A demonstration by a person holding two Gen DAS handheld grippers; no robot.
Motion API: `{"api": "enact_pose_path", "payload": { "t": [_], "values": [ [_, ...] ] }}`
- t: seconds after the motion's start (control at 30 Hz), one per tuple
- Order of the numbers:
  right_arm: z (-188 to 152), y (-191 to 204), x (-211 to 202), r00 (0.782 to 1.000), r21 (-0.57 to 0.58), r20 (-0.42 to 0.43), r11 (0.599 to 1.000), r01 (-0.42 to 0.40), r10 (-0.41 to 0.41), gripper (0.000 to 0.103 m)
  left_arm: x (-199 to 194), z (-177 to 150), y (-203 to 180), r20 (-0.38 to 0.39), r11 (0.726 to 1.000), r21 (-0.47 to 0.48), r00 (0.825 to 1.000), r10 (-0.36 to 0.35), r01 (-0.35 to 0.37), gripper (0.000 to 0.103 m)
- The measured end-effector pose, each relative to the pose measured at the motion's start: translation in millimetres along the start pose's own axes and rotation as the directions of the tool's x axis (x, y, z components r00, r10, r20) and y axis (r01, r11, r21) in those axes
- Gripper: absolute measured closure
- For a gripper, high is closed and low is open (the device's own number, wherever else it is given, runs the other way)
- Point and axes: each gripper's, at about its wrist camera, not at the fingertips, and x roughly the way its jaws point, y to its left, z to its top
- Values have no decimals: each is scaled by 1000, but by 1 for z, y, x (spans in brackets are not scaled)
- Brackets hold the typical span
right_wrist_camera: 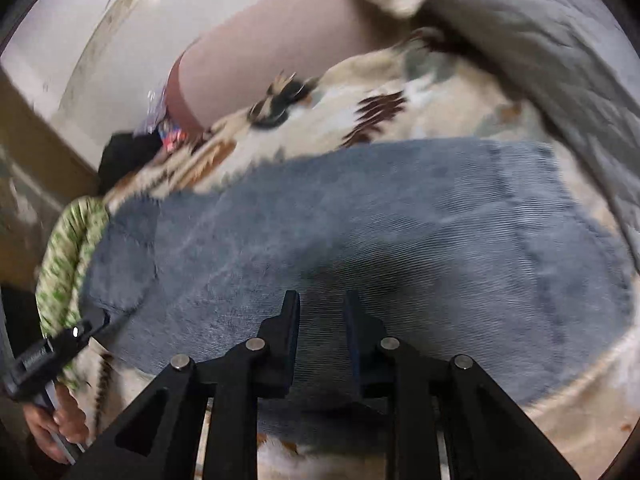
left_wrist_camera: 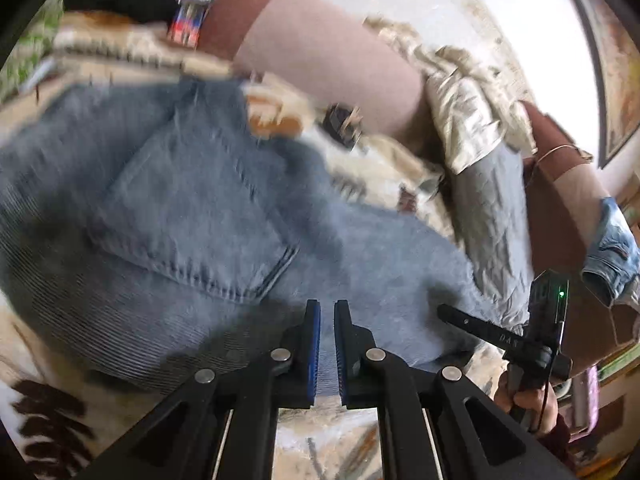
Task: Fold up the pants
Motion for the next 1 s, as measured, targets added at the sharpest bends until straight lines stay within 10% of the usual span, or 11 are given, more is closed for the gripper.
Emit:
{"api": "enact_pose_path", "payload": {
  "t": [0.43, 0.7, 1.0],
  "values": [
    [-44, -10, -5, 980, -89, -197, 996, -33, 15, 80, -7, -37, 45, -151, 999, -31, 989, 2, -7, 95],
    [-35, -10, -9, 970, -64, -239, 997, -54, 37, 80, -26, -19, 14, -85, 998, 40, 995, -48, 51, 95],
    [14, 8, -44, 995, -46, 62, 996, -79, 82, 66, -19, 25, 21, 84, 1000, 0, 996, 14, -14, 94]
  ]
}}
